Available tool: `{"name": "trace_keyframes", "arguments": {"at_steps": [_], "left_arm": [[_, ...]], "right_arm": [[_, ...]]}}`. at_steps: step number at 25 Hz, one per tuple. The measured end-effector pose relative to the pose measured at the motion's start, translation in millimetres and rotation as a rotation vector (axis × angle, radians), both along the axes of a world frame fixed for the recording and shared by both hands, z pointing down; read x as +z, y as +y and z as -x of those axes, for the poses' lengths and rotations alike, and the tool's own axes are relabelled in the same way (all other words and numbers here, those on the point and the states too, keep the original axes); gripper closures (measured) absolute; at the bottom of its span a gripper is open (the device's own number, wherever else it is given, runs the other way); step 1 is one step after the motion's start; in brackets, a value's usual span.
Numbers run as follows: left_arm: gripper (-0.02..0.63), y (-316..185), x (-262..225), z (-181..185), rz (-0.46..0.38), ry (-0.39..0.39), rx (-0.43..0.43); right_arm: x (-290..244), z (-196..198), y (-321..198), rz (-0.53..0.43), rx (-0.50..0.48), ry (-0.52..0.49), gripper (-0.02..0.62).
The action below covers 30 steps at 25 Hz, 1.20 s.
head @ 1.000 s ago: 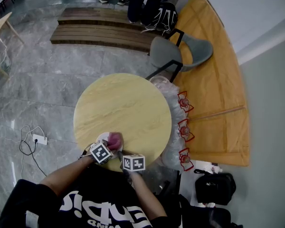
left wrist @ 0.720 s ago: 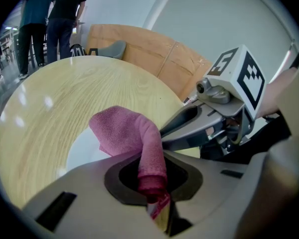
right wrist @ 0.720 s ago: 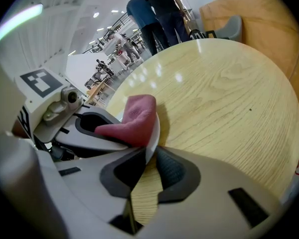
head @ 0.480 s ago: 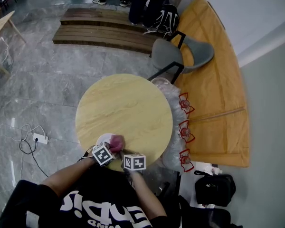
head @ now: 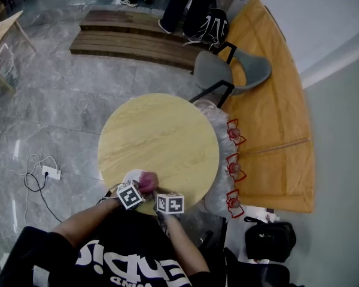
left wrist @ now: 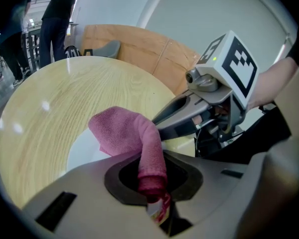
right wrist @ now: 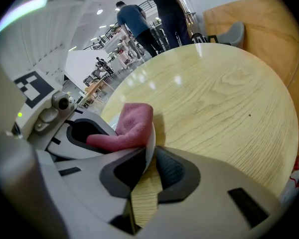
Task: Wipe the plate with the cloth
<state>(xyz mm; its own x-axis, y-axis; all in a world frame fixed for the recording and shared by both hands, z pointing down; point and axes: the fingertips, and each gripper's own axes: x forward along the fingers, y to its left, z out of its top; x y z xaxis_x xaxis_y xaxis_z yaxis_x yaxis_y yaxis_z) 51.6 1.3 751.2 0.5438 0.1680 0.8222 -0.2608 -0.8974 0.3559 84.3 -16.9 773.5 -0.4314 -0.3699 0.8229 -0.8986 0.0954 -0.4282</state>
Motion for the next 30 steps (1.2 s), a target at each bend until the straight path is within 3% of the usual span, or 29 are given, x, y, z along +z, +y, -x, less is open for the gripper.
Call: {"name": "trace_keyframes", "arguments": {"at_steps": [13, 16, 19, 26, 30], "left_arm": [[0.553, 6.6, 2.1, 23.4, -0.006, -0.020, 0.007], [0.553, 6.4, 7.8, 34.5, -0.010, -0.056, -0.001], [0.553, 6.6, 4.3, 30.2, -0.011, -0.014, -0.009], [0.553, 7.9, 1.6, 37.9, -0.016, -0.017, -0.023], [0.553, 9.6, 9.3, 54.8, -0.017, -0.083, -0.028]], "right_arm": [[0.3, 0.3, 0.4, -0.007, 0.005, 0.005, 0.525], [1.4, 1.7, 0.0, -0.007, 0.001, 0.008, 0.525], [0.4, 2.1, 0.2, -0.008, -0.003, 0.013, 0.525], [0.7, 1.8, 0.4, -0.010, -0.006, 0.013, 0.525], [0.5, 2.5, 0.1, -0.013, -0.007, 0.016, 0.525]]}}
